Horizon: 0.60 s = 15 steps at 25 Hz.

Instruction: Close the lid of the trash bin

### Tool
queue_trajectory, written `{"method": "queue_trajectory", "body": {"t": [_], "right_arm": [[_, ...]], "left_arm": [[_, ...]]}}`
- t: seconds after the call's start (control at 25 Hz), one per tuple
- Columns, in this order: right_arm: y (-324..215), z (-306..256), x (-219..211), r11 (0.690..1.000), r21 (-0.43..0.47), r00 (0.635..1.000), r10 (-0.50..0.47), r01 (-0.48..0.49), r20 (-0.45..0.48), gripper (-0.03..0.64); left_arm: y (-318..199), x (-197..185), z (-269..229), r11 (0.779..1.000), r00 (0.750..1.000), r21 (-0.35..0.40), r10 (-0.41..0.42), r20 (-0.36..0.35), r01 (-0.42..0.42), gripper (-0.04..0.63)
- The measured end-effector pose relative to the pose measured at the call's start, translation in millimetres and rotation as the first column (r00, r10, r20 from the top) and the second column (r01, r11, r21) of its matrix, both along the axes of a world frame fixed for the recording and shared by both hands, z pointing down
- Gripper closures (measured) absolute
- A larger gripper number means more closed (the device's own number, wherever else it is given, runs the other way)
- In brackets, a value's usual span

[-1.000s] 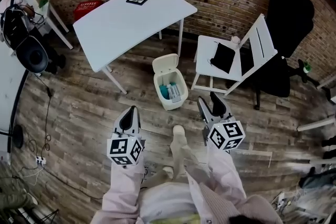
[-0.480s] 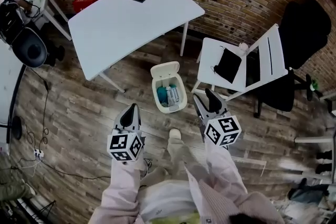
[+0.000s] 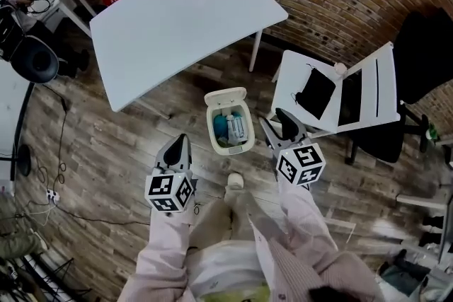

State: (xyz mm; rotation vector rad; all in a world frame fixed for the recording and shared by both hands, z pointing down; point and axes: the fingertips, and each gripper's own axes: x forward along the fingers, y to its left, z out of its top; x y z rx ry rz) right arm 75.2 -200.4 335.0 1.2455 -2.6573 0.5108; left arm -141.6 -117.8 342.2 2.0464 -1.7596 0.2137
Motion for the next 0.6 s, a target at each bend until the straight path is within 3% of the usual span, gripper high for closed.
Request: {"method": "queue_trajectory", "body": {"t": [0.36, 0.6], "right_arm": [[-39.5, 33.1, -24.1, 0.997, -0.043, 0.994, -0.060, 0.057, -0.093, 0.419], [-64.3, 65.2, -43.5, 0.990, -0.053, 0.971, -0.141, 0.133, -0.192, 0.419]], "left_arm": [[-34.9, -12.1, 23.4, 0.998, 1.000, -0.058, 0.010, -0.018, -0.011, 0.602], [-55.0, -17.6, 53.7, 0.993, 0.999, -0.115, 0.016, -0.042, -0.021, 0.601]]}}
